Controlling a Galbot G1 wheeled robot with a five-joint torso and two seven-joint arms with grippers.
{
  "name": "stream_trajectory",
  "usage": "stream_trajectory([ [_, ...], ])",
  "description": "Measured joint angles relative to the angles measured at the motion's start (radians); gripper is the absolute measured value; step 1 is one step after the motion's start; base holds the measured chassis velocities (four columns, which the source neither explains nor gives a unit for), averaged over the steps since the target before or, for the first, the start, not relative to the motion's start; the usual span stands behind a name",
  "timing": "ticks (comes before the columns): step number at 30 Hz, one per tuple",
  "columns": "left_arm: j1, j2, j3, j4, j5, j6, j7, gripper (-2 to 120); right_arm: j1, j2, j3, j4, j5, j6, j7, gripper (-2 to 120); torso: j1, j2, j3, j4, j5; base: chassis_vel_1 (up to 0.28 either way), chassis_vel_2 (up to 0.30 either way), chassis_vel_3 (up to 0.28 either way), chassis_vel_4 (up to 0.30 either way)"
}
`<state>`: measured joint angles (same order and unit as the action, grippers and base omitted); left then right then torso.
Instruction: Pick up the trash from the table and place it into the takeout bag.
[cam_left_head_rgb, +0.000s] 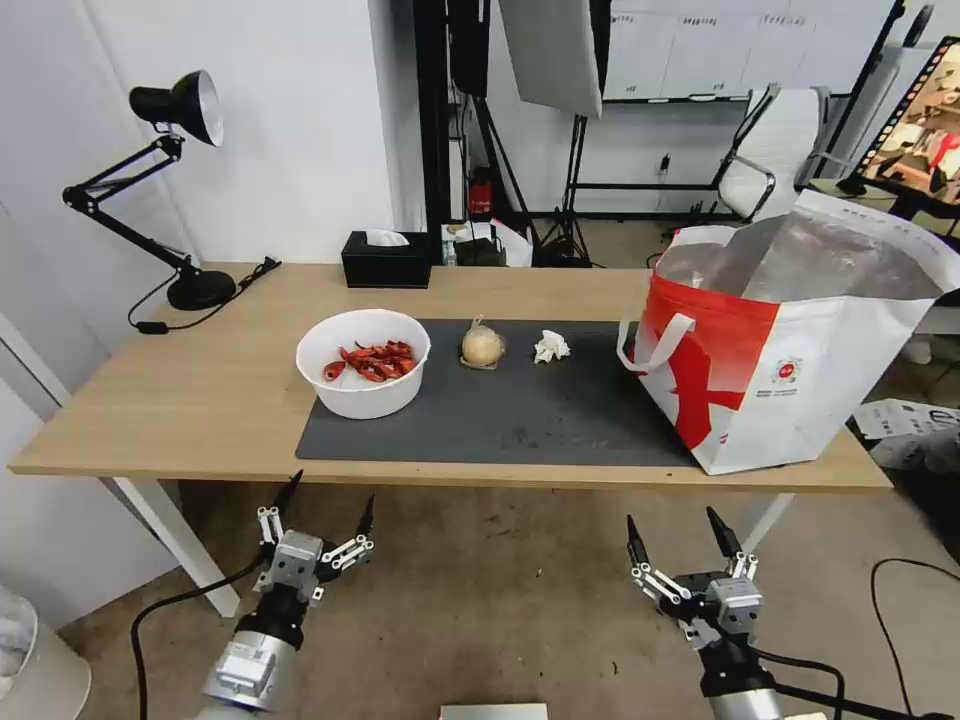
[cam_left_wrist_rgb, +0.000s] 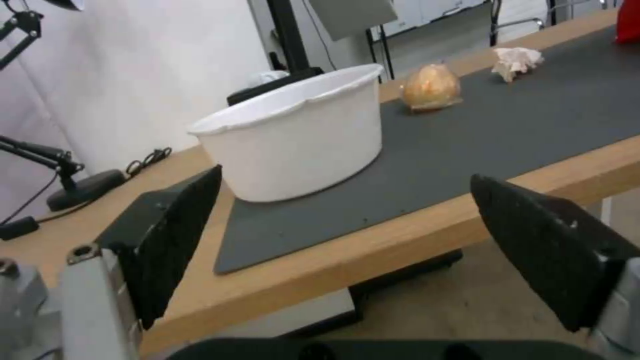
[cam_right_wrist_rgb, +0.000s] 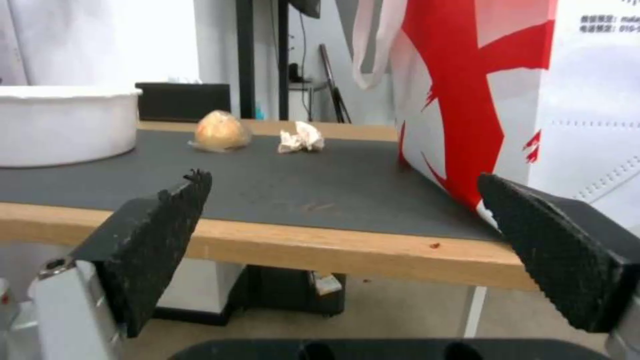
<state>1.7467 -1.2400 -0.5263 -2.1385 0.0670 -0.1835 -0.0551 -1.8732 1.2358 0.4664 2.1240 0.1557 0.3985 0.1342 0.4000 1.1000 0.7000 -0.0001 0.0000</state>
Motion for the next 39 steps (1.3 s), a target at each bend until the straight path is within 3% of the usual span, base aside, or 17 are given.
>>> stream_trajectory([
  [15,-0.010,-0.008,0.006,0.020,-0.004,-0.009,0.003,100,0.032,-0.022,-0.010,-0.019,0.018,-0.023,0.000,100,0.000,0.000,0.000,0.0001,0.0000,0.000,0.000,0.000,0.000],
  [23,-0.026,0.006,0.007,0.028,-0.011,-0.017,0.003,100,0.108,-0.063,-0.053,-0.017,0.072,-0.094,-0.003,100,0.000,0.000,0.000,0.0000,0.0000,0.000,0.000,0.000,0.000],
  [29,-0.043,0.011,0.008,0.028,-0.019,-0.002,0.003,100,0.274,-0.196,-0.123,-0.007,0.200,-0.183,-0.041,100,0.000,0.000,0.000,0.0000,0.0003,0.000,0.000,0.000,0.000],
  [33,-0.049,0.009,0.009,0.029,-0.026,0.011,0.004,100,0.520,-0.354,-0.227,-0.078,0.393,-0.237,-0.078,100,0.000,0.000,0.000,0.0003,0.0001,0.000,0.000,0.000,0.000],
  [38,-0.048,0.004,0.003,0.032,-0.027,0.017,0.004,100,0.707,-0.419,-0.341,-0.156,0.489,-0.259,-0.085,100,0.000,0.000,0.000,-0.0001,0.0003,0.000,0.000,0.000,0.000],
  [39,-0.047,0.000,0.002,0.033,-0.028,0.023,0.005,100,0.802,-0.427,-0.406,-0.192,0.519,-0.266,-0.073,100,0.000,0.000,0.000,0.0001,-0.0001,0.000,0.000,0.000,0.000],
])
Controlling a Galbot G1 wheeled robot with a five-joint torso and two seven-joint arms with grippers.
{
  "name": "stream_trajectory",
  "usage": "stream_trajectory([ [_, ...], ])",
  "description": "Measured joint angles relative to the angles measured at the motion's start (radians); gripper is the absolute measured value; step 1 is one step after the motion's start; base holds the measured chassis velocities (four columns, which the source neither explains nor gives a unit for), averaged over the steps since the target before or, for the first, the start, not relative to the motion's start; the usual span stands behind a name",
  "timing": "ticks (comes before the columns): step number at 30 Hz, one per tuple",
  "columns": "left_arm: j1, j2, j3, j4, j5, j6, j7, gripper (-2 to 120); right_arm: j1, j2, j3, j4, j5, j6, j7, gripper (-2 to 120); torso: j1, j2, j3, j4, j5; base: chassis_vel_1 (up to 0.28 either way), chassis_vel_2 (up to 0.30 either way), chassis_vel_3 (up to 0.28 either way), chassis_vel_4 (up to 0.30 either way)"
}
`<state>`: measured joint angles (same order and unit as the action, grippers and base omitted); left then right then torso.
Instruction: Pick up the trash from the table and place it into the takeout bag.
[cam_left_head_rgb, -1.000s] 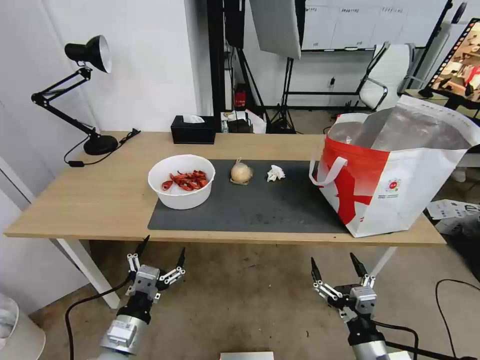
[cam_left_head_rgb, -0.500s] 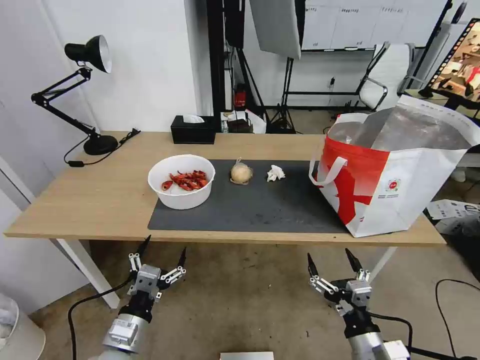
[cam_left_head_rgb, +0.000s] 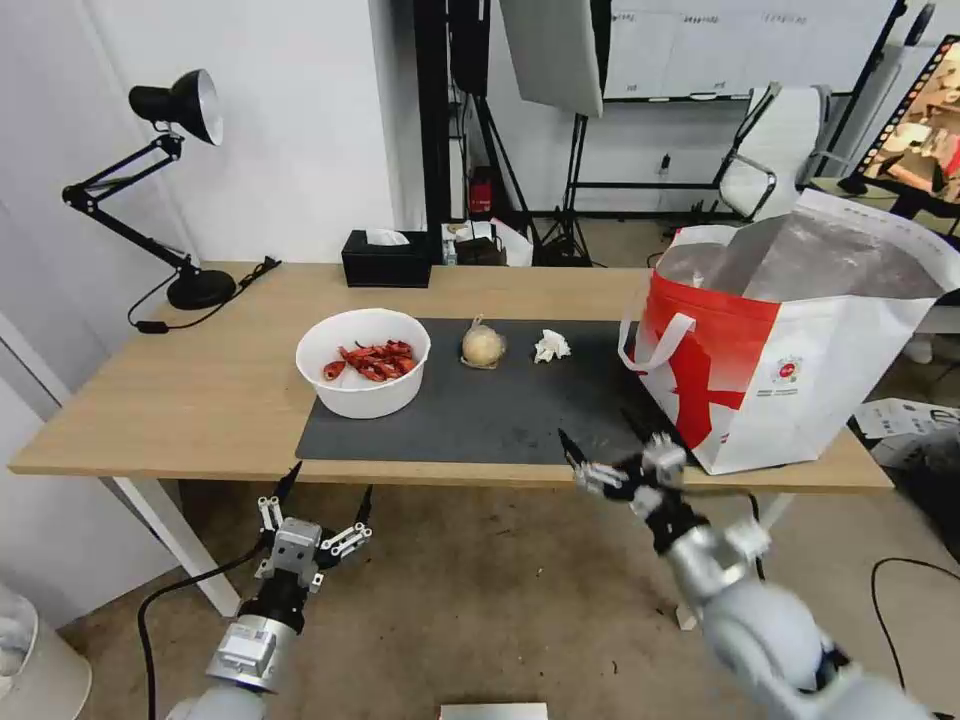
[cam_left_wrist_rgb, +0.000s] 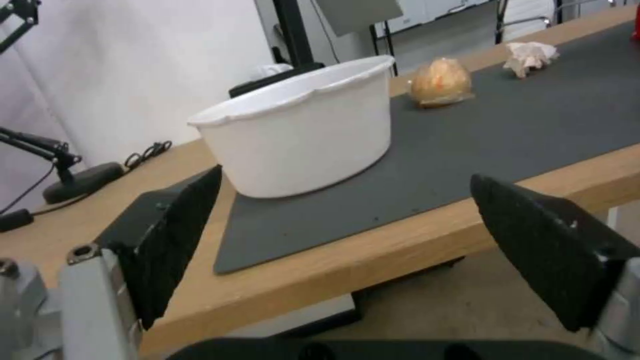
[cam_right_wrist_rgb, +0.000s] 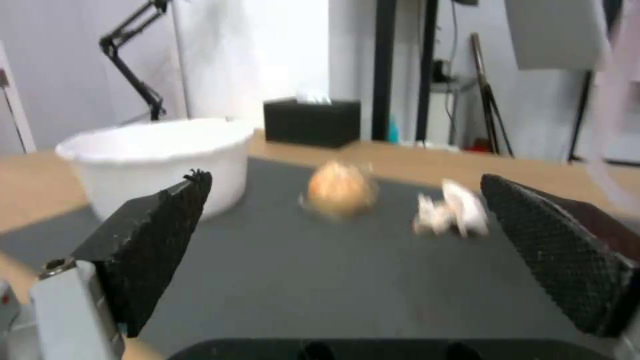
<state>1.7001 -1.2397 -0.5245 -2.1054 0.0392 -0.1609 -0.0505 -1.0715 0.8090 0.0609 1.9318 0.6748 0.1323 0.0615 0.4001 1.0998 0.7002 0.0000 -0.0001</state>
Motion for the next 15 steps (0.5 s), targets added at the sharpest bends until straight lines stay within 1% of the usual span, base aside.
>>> stream_trajectory([
  [1,0.001,-0.002,-0.001,0.000,-0.001,0.002,0.000,100,0.042,0.000,-0.032,-0.016,0.012,-0.005,0.010,100,0.000,0.000,0.000,0.0002,0.0000,0.000,0.000,0.000,0.000],
  [2,0.002,-0.006,-0.001,0.000,-0.003,0.005,0.000,100,0.113,0.009,-0.090,-0.047,0.027,-0.018,0.039,100,0.000,0.000,0.000,0.0003,0.0002,0.000,0.000,0.000,0.000],
  [3,0.002,-0.006,-0.001,0.000,-0.003,0.005,0.000,100,0.113,0.009,-0.090,-0.047,0.027,-0.018,0.039,100,0.000,0.000,0.000,0.0003,0.0002,0.000,0.000,0.000,0.000],
  [5,0.004,-0.013,-0.003,0.000,-0.004,0.006,0.001,100,0.208,0.039,-0.168,-0.096,0.031,-0.041,0.113,100,0.000,0.000,0.000,0.0002,-0.0001,0.000,0.000,0.000,0.000],
  [6,0.005,-0.017,-0.004,0.000,-0.006,0.007,0.001,100,0.267,0.071,-0.219,-0.133,0.034,-0.055,0.177,100,0.000,0.000,0.000,0.0000,0.0003,0.000,0.000,0.000,0.000],
  [7,0.005,-0.017,-0.004,0.000,-0.006,0.007,0.001,100,0.267,0.071,-0.219,-0.133,0.034,-0.055,0.177,100,0.000,0.000,0.000,0.0000,0.0003,0.000,0.000,0.000,0.000],
  [9,0.005,-0.021,-0.005,0.004,-0.017,0.008,0.000,100,0.363,0.131,-0.283,-0.197,0.039,-0.086,0.276,100,0.000,0.000,0.000,0.0000,0.0001,0.000,0.000,0.000,0.000],
  [10,0.005,-0.021,-0.005,0.004,-0.017,0.008,0.000,100,0.363,0.131,-0.283,-0.197,0.039,-0.086,0.276,100,0.000,0.000,0.000,0.0000,0.0001,0.000,0.000,0.000,0.000],
  [12,0.003,-0.021,-0.011,0.007,-0.031,0.009,0.000,100,0.463,0.213,-0.335,-0.280,0.052,-0.134,0.410,100,0.000,0.000,0.000,0.0002,0.0000,0.000,0.000,0.000,0.000],
  [13,0.002,-0.020,-0.013,0.008,-0.036,0.010,-0.001,100,0.499,0.247,-0.349,-0.317,0.064,-0.153,0.454,100,0.000,0.000,0.000,0.0002,0.0000,0.000,0.000,0.000,0.000],
  [14,0.002,-0.020,-0.013,0.008,-0.036,0.010,-0.001,100,0.499,0.247,-0.349,-0.317,0.064,-0.153,0.454,100,0.000,0.000,0.000,0.0002,0.0000,0.000,0.000,0.000,0.000],
  [15,0.001,-0.016,-0.016,0.010,-0.040,0.010,-0.001,100,0.532,0.277,-0.359,-0.353,0.075,-0.171,0.485,100,0.000,0.000,0.000,0.0003,-0.0003,0.000,0.000,0.000,0.000],
])
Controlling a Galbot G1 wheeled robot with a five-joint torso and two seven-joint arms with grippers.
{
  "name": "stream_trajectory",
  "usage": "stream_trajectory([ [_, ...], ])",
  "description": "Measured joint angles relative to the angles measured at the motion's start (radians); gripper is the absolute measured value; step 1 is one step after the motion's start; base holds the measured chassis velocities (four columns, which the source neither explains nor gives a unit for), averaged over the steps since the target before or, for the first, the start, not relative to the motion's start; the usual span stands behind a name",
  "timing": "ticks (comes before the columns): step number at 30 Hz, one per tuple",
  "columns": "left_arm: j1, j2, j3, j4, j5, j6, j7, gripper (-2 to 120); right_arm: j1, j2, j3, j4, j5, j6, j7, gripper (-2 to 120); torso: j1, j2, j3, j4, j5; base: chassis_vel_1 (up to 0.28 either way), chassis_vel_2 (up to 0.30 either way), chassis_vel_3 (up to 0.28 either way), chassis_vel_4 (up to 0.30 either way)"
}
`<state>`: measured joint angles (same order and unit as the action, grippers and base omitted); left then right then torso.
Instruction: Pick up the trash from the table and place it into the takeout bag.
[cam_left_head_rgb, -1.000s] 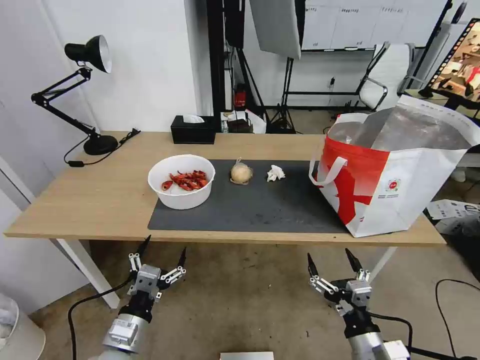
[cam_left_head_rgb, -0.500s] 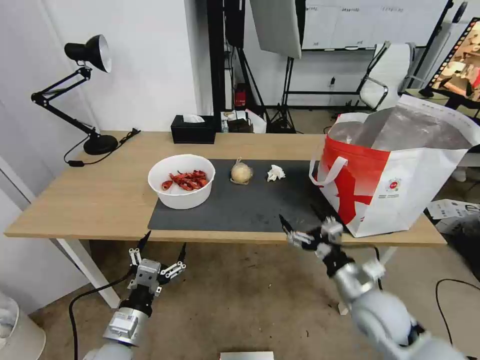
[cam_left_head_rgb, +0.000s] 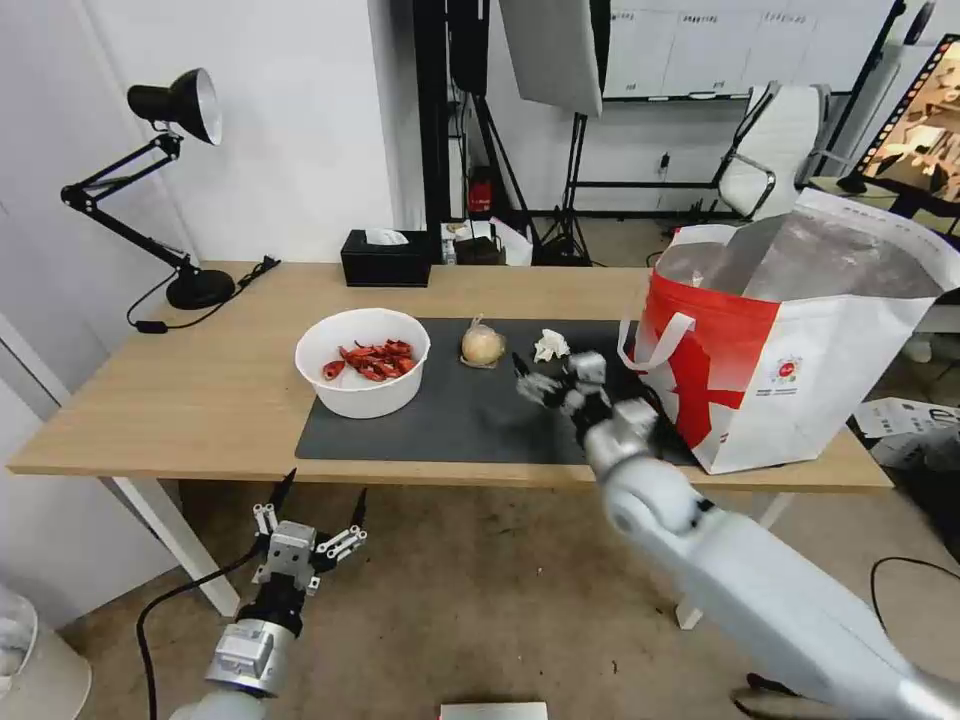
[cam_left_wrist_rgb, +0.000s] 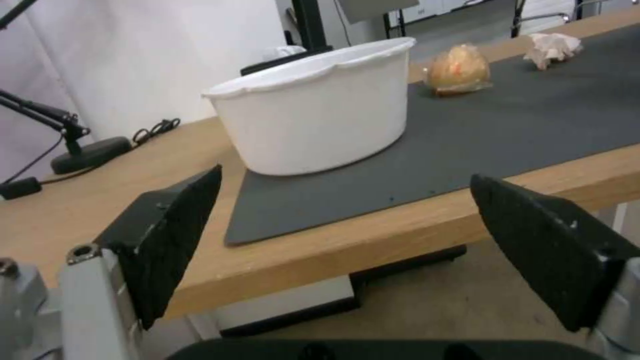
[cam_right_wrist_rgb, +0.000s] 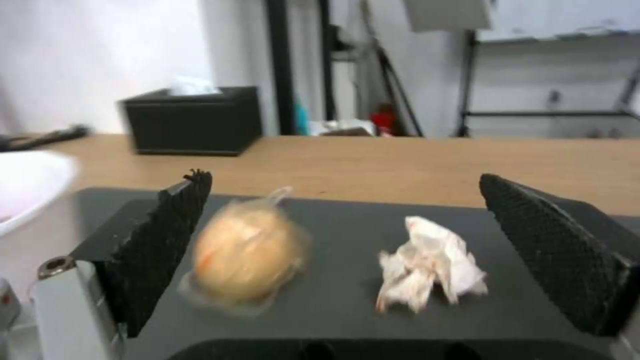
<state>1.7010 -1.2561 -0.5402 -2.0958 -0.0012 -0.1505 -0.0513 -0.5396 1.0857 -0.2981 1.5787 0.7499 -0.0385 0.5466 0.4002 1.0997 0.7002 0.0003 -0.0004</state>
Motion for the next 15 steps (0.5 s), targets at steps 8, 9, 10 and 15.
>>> stream_trajectory([
  [8,-0.005,0.005,-0.003,0.014,-0.008,0.000,0.000,100,0.135,0.130,-0.036,-0.196,0.064,-0.098,0.133,100,0.000,0.000,0.000,-0.0003,0.0001,0.000,0.000,0.000,0.000],
  [9,-0.005,0.005,-0.001,0.016,-0.008,0.001,0.000,100,0.159,0.161,-0.037,-0.251,0.070,-0.121,0.168,100,0.000,0.000,0.000,-0.0004,0.0001,0.000,0.000,0.000,0.000],
  [10,-0.007,0.005,0.000,0.018,-0.008,0.000,0.001,100,0.175,0.185,-0.036,-0.291,0.074,-0.137,0.191,100,0.000,0.000,0.000,-0.0004,0.0002,0.000,0.000,0.000,0.000],
  [15,-0.013,0.009,0.001,0.024,-0.008,-0.001,0.001,100,0.226,0.253,-0.023,-0.405,0.077,-0.179,0.238,100,0.000,0.000,0.000,-0.0003,0.0001,0.000,0.000,0.000,0.000],
])
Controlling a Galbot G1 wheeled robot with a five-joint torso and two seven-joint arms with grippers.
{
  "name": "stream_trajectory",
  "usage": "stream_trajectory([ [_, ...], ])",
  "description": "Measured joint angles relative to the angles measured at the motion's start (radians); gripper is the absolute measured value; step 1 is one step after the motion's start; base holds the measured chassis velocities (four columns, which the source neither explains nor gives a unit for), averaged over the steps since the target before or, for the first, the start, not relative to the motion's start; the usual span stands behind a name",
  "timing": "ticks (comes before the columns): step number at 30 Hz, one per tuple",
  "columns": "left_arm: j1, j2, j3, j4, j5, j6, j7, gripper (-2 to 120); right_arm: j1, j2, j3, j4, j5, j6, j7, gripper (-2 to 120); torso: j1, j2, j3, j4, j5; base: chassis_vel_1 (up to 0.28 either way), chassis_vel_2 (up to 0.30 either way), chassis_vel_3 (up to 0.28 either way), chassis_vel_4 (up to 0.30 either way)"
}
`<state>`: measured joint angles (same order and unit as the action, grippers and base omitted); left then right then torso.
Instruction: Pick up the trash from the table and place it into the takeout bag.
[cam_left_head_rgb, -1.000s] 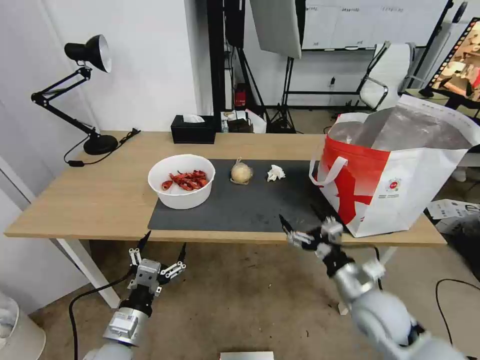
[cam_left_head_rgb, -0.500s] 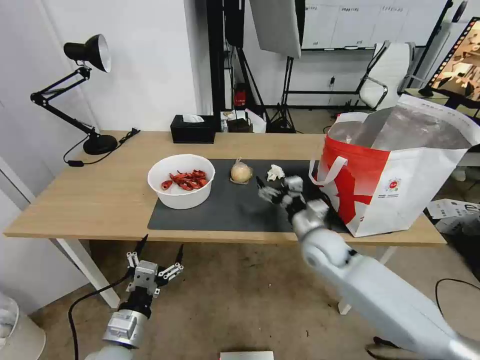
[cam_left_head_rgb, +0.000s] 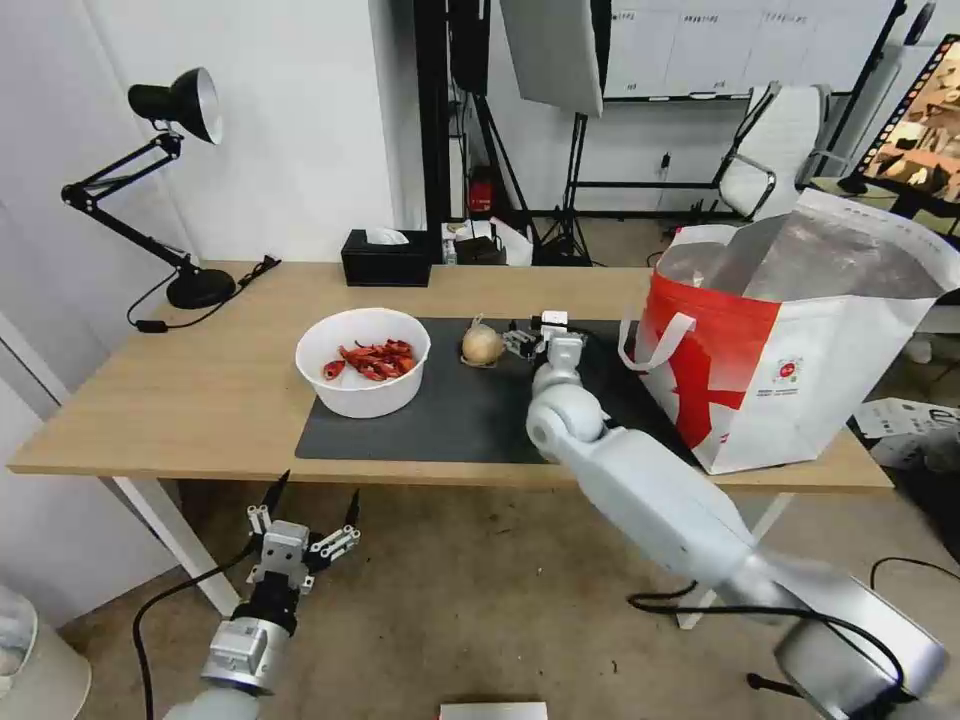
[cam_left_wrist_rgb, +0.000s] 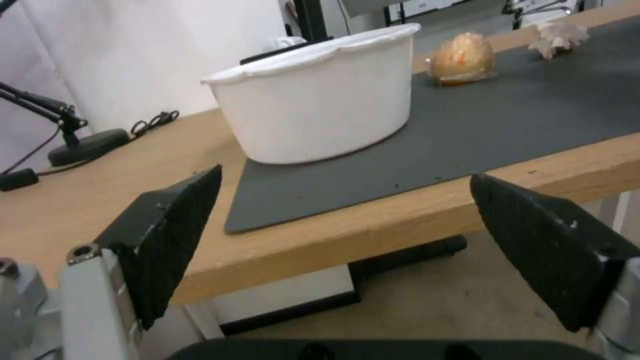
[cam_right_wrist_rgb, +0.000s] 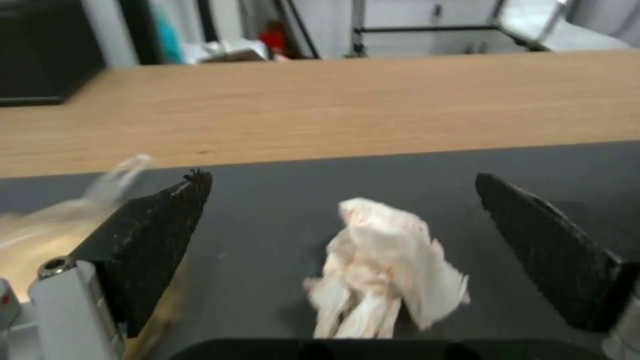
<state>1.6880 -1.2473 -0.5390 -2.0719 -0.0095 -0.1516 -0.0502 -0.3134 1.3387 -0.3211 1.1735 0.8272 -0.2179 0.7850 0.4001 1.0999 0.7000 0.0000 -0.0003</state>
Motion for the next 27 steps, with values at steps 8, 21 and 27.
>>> stream_trajectory([
  [8,0.001,0.005,-0.002,0.000,0.000,-0.003,0.002,100,0.084,0.110,0.016,-0.165,0.031,-0.059,0.076,100,0.000,0.000,0.000,0.0003,0.0001,0.000,0.000,0.000,0.000],
  [21,0.010,0.000,-0.008,-0.006,0.001,-0.012,0.002,100,0.088,0.096,0.013,-0.153,0.090,-0.135,0.137,100,0.000,0.000,0.000,0.0000,0.0003,0.000,0.000,0.000,0.000],
  [27,0.011,0.000,-0.006,-0.012,0.002,-0.012,0.002,100,0.081,0.081,0.011,-0.126,0.116,-0.155,0.159,100,0.000,0.000,0.000,-0.0001,0.0003,0.000,0.000,0.000,0.000],
])
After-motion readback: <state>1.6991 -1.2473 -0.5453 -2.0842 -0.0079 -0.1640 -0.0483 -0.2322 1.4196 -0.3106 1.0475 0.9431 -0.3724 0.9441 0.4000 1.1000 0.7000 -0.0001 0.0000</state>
